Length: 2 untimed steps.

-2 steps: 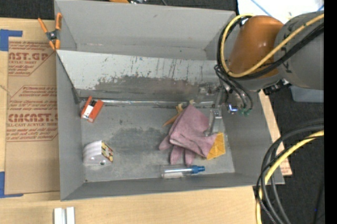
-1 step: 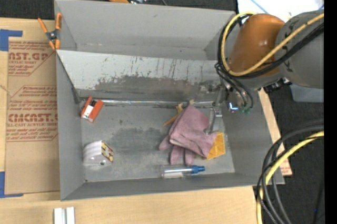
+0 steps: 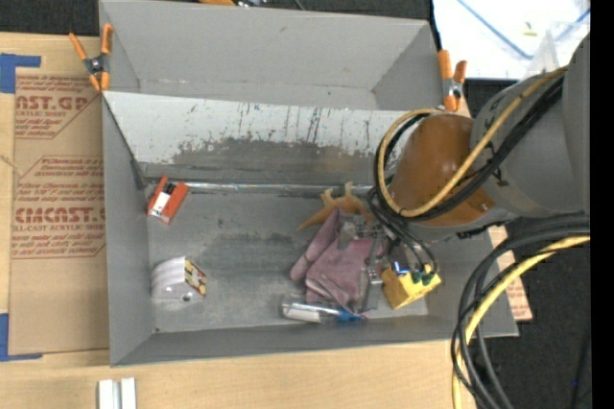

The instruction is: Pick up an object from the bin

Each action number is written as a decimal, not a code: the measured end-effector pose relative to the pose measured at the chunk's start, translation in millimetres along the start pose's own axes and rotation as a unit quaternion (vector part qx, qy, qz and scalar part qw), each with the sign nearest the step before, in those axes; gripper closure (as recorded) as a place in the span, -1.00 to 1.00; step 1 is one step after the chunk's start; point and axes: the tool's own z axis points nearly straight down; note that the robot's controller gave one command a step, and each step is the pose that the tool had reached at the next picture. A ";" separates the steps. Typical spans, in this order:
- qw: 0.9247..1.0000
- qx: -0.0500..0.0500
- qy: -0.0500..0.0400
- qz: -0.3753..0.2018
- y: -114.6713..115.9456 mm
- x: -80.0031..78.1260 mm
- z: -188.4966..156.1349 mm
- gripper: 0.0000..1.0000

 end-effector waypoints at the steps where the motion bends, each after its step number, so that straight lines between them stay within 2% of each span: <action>1: 1.000 0.001 -0.009 0.009 11.5 11.2 -65.7 -1.00; 2: 0.989 0.000 0.004 0.149 0.8 27.1 -28.5 -1.00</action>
Offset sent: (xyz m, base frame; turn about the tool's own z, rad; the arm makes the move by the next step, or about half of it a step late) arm -0.0259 -0.0006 0.0304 0.2998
